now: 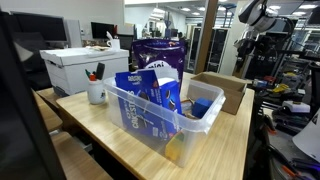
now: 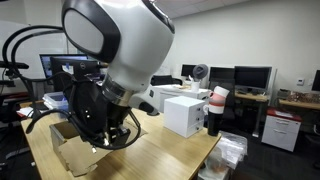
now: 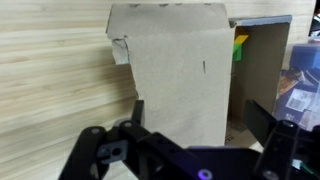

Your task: Close the cardboard box and position it nicely on the table top

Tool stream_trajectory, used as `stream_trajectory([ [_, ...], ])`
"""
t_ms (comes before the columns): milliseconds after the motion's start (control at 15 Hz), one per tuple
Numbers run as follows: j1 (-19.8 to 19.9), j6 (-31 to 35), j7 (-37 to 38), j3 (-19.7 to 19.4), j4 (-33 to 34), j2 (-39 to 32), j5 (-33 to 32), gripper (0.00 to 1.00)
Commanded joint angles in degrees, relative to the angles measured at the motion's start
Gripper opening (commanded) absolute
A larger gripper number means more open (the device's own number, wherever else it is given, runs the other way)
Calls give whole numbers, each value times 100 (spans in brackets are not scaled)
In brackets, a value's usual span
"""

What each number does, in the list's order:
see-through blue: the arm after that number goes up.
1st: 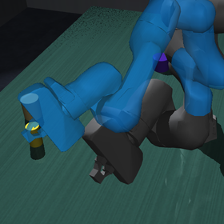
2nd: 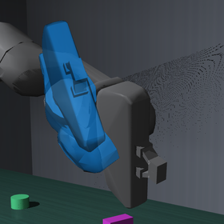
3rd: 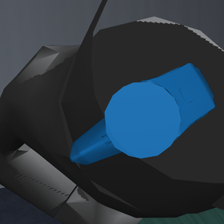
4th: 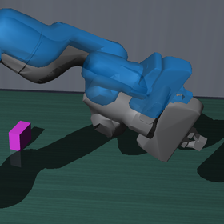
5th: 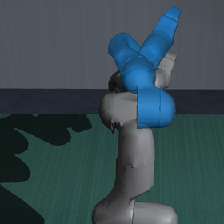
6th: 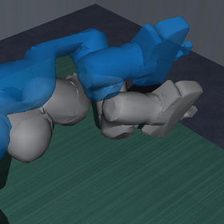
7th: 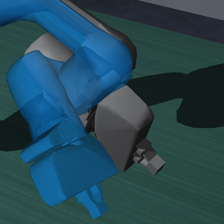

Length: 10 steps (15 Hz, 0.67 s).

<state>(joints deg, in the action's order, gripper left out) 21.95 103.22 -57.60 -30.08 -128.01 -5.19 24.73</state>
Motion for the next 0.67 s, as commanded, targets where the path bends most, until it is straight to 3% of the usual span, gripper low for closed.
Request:
stream_trajectory([
  [0,573,-1049,-445,132,770,-693,505,100],
  [400,1114,-1631,-623,317,1477,-1264,808,100],
  [600,1128,-733,-435,521,1323,-1293,850,100],
])
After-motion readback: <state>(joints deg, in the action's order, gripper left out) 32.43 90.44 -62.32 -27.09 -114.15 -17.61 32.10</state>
